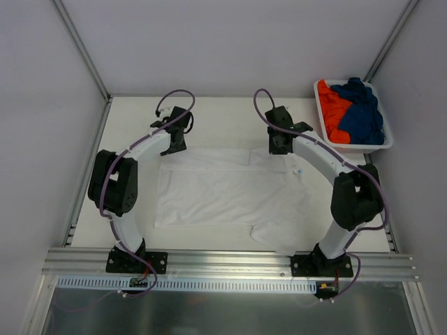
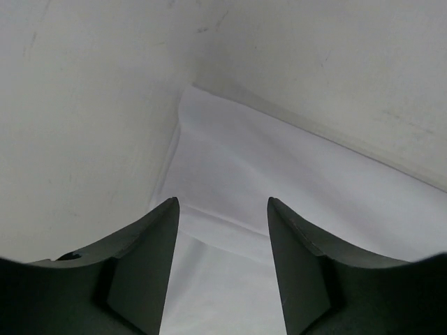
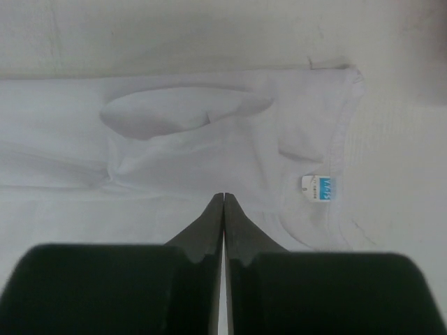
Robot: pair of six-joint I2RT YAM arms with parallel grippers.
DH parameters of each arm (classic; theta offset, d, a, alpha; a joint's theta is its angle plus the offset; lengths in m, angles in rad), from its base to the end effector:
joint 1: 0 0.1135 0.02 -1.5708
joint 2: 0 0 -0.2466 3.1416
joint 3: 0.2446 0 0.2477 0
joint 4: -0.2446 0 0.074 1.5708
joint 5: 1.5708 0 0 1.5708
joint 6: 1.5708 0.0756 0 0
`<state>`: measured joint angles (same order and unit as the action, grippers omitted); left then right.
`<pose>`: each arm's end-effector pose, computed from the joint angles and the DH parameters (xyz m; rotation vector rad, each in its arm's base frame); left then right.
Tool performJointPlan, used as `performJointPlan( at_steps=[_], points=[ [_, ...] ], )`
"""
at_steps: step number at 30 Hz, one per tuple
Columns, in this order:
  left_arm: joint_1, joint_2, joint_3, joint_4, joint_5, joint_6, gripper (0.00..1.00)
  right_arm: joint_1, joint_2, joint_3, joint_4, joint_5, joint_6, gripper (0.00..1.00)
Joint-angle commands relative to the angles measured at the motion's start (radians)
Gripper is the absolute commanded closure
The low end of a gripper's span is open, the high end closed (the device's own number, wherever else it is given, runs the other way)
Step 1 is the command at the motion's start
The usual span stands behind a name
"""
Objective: Fold and stack the t-shirts
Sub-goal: Fold the tshirt
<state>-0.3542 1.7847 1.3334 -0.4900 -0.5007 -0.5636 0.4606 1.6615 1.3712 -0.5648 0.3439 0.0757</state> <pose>0.3853 -0.1038 0.1902 -0.4420 2.3265 0.2007 0.3562 0.1483 0.2382 -0.3012 2.3476 -0.1615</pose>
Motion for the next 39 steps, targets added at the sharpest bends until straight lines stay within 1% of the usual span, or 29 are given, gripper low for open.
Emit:
performJointPlan(
  at_steps=[1,2,3,4,6,8,9,10,12,13,14,15,16,17,22,24,26,28,32,39],
  points=[
    [-0.009,0.065,0.030,-0.004,0.036,0.010,0.54,0.000,0.116,0.035,0.005,-0.072,0.007,1.00],
    [-0.008,0.074,0.038,-0.004,0.037,0.011,0.61,0.000,0.136,0.052,0.006,-0.089,0.009,1.00],
    [-0.009,0.088,0.039,-0.004,0.042,0.013,0.78,0.000,0.151,0.057,0.005,-0.101,0.013,1.00],
    [-0.009,0.090,0.036,-0.005,0.045,0.011,0.87,0.000,0.170,0.060,0.006,-0.112,0.022,0.99],
    [-0.009,0.070,0.004,-0.005,0.063,-0.008,1.00,0.004,0.164,0.030,0.008,-0.151,0.039,1.00],
    [-0.026,0.041,-0.049,-0.005,0.044,-0.021,1.00,0.018,0.103,-0.024,0.029,-0.143,0.064,0.99],
    [-0.037,0.003,-0.069,-0.005,0.027,-0.025,0.96,0.038,0.072,-0.088,0.040,-0.131,0.070,0.99],
    [-0.048,-0.019,-0.086,-0.005,-0.001,-0.031,0.85,0.050,0.038,-0.119,0.051,-0.120,0.076,1.00],
    [-0.089,-0.089,-0.132,-0.007,-0.024,-0.041,0.77,0.087,-0.064,-0.200,0.054,-0.083,0.099,0.99],
    [-0.106,-0.112,-0.146,-0.009,-0.044,-0.048,0.71,0.101,-0.097,-0.224,0.054,-0.077,0.108,0.98],
    [-0.139,-0.135,-0.177,-0.009,-0.051,-0.055,0.51,0.133,-0.155,-0.245,0.054,-0.065,0.114,0.96],
    [-0.156,-0.180,-0.195,-0.012,-0.056,-0.065,0.44,0.150,-0.178,-0.265,0.052,-0.059,0.127,0.95],
    [-0.169,-0.200,-0.210,-0.018,-0.056,-0.074,0.40,0.167,-0.195,-0.294,0.040,-0.051,0.134,0.94],
    [-0.180,-0.231,-0.246,-0.024,-0.042,-0.087,0.33,0.196,-0.224,-0.308,0.031,-0.027,0.145,0.93],
    [-0.246,-0.283,-0.339,-0.053,-0.027,-0.168,0.35,0.246,-0.255,-0.397,0.025,0.020,0.222,0.93],
    [-0.253,-0.275,-0.369,-0.053,-0.035,-0.186,0.36,0.248,-0.235,-0.445,0.058,0.007,0.239,0.93],
    [-0.255,-0.230,-0.366,-0.053,-0.042,-0.187,0.37,0.248,-0.201,-0.455,0.072,-0.006,0.254,0.94],
    [-0.255,-0.193,-0.335,-0.050,-0.053,-0.183,0.39,0.248,-0.137,-0.442,0.085,-0.014,0.260,0.95],
    [-0.255,-0.088,-0.267,-0.051,-0.062,-0.167,0.42,0.248,-0.036,-0.364,0.082,-0.019,0.250,0.97],
    [-0.249,0.016,-0.189,-0.053,-0.078,-0.136,0.43,0.233,0.095,-0.235,0.071,-0.017,0.231,0.98]
  ],
)
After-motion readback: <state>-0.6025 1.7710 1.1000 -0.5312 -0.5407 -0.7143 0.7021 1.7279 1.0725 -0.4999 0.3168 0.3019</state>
